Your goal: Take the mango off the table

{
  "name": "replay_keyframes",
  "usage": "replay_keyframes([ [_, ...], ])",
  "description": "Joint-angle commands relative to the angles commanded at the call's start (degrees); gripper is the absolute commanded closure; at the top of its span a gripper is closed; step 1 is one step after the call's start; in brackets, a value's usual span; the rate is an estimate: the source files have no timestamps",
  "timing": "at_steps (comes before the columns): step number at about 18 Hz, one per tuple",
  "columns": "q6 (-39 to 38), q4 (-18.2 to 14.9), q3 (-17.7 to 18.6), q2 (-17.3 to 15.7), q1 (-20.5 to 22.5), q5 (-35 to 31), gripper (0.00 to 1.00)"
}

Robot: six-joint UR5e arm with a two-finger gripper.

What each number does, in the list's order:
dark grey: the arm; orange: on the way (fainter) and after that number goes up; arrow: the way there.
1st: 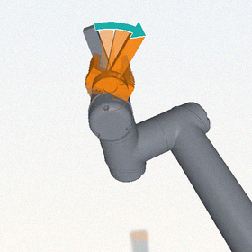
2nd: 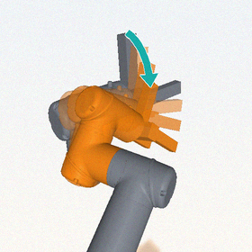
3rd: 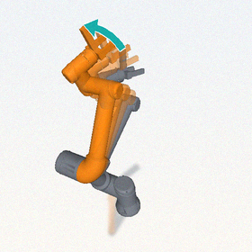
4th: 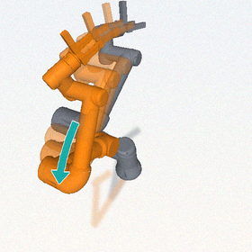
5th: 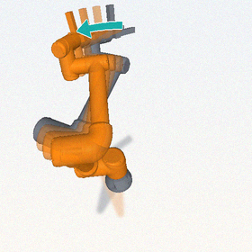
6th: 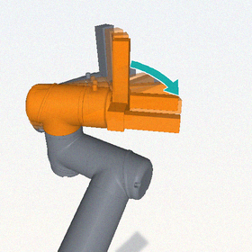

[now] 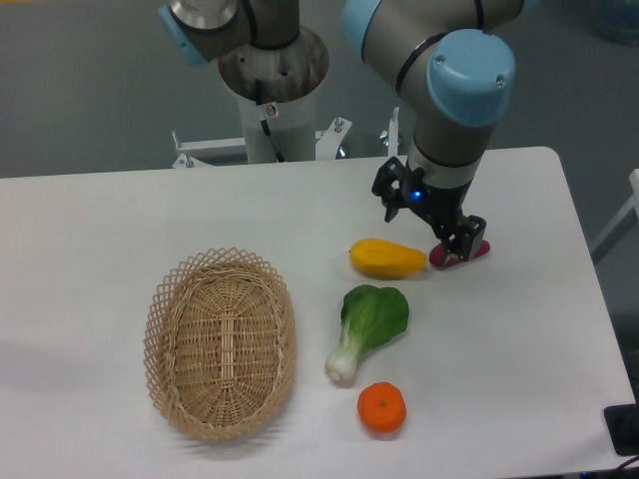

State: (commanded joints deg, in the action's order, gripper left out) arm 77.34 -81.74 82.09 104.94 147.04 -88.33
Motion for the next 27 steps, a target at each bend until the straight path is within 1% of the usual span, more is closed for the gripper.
replay_keyframes([
  [2,0.0,0.26,0.96,0.0,0.0,-0.09,0.0],
  [12,0.87,0.44,1.41,0.0,0.18,-0.17,0.0],
  [14,3.94,0.35,2.02,0.0,0.26,-0.17,0.0],
  [16,8.15,0.61,4.03,0.09,0.18,-0.17,0.0],
  [18,11.85,0.53,4.74,0.35,0.0,-0.35,0.0],
  [20,17.28,1.05,5.88,0.35,0.0,-2.45,0.0],
  [22,23.36,3.85,8.07,0.35,0.0,-5.78,0.0],
  [24,24.17,7.8,11.5,0.35,-0.17,-6.42,0.0],
  [27,23.64,14.92,15.98,0.44,-0.18,-6.59,0.0],
])
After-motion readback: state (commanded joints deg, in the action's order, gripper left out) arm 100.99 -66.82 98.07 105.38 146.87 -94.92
